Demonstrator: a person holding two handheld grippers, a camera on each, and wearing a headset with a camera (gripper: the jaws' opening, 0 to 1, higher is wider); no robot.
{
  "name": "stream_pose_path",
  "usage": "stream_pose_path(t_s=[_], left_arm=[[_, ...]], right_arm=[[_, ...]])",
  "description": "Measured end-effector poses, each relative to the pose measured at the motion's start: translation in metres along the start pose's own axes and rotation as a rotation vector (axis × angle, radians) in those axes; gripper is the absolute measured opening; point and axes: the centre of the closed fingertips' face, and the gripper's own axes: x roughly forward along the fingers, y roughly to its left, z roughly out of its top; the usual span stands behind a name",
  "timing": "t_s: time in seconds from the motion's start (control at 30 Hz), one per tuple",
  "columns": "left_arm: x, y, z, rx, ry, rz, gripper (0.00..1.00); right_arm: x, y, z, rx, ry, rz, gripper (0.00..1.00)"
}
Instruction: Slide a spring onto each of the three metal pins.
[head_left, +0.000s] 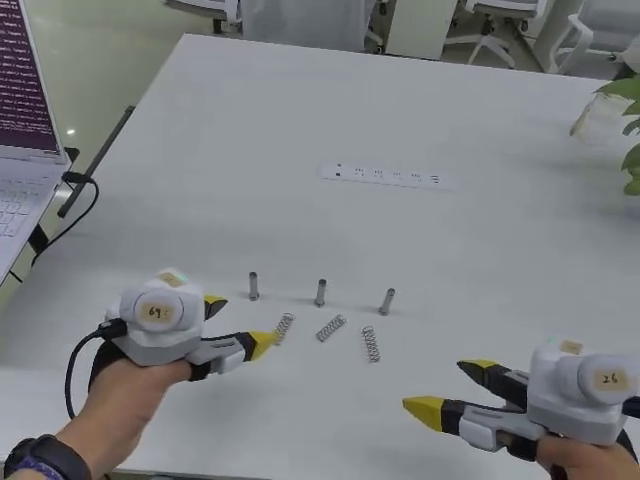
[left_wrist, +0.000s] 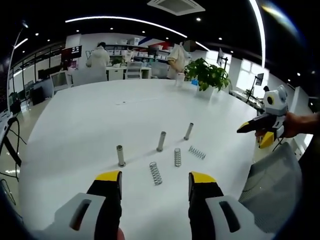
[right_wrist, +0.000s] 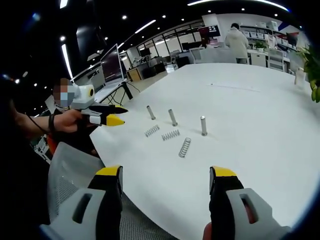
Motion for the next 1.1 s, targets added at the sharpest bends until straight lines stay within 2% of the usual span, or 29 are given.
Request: stream_pose_path(t_s=[0.43,1.1], left_arm=[[0.022,-0.004,-0.012,-0.018,0.035,-0.012,0.45],[0.057,0.003,-0.032,-0.08,0.081,-0.005,0.39]], right_arm=[[-0.001,-0.002,0.002,-0.003,-0.003,-0.005,0.7],[-0.004,-0.001,0.0,-0.003,0.006,-0.008,0.7]])
